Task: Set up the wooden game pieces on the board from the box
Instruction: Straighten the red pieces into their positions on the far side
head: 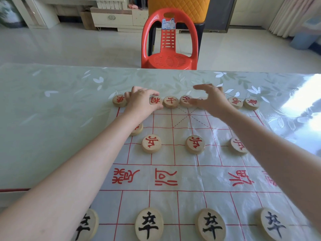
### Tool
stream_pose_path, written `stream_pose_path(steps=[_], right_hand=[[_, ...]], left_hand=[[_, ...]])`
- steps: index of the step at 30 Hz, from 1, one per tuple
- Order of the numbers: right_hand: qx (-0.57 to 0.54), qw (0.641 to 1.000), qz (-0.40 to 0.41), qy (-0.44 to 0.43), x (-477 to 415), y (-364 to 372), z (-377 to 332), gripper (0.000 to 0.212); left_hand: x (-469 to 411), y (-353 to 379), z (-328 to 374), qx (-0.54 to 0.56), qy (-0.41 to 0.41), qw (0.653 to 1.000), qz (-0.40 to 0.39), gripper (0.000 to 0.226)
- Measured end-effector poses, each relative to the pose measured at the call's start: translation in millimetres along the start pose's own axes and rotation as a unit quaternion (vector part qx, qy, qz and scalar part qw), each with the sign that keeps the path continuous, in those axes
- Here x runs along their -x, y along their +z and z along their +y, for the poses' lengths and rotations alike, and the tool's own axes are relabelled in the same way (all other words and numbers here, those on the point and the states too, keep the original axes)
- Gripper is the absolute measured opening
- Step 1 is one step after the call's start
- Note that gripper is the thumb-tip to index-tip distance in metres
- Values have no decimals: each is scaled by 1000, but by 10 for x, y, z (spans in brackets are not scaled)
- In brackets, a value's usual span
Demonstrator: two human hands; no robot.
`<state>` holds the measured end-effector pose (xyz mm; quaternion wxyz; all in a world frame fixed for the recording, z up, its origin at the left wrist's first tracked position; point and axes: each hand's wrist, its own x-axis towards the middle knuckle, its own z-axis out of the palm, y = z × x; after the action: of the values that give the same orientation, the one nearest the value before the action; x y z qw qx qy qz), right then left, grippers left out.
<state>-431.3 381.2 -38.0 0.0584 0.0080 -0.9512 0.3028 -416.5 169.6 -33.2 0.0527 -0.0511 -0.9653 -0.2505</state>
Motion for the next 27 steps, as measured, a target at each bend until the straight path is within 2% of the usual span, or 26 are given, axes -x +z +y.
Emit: stream_pose_path(steps=[5, 11, 17, 23, 27], right_hand=[[10, 999, -38, 22, 46, -347, 401, 50], [15, 998, -57, 25, 43, -272, 430, 57], [43, 998, -24, -30, 44, -240, 329, 53], [119, 993, 11, -10, 50, -163, 281, 57], [118, 993, 0, -18, 27, -127, 247, 43]], left_hand=[[-15, 53, 274, -5, 25, 1000, -3, 47], [-139, 310, 564, -31, 50, 998, -14, 49], [-243, 481, 617, -62, 71, 995, -22, 48], [-307, 496, 631, -62, 72, 995, -39, 43], [-328, 533, 619, -70, 77, 994, -24, 45]])
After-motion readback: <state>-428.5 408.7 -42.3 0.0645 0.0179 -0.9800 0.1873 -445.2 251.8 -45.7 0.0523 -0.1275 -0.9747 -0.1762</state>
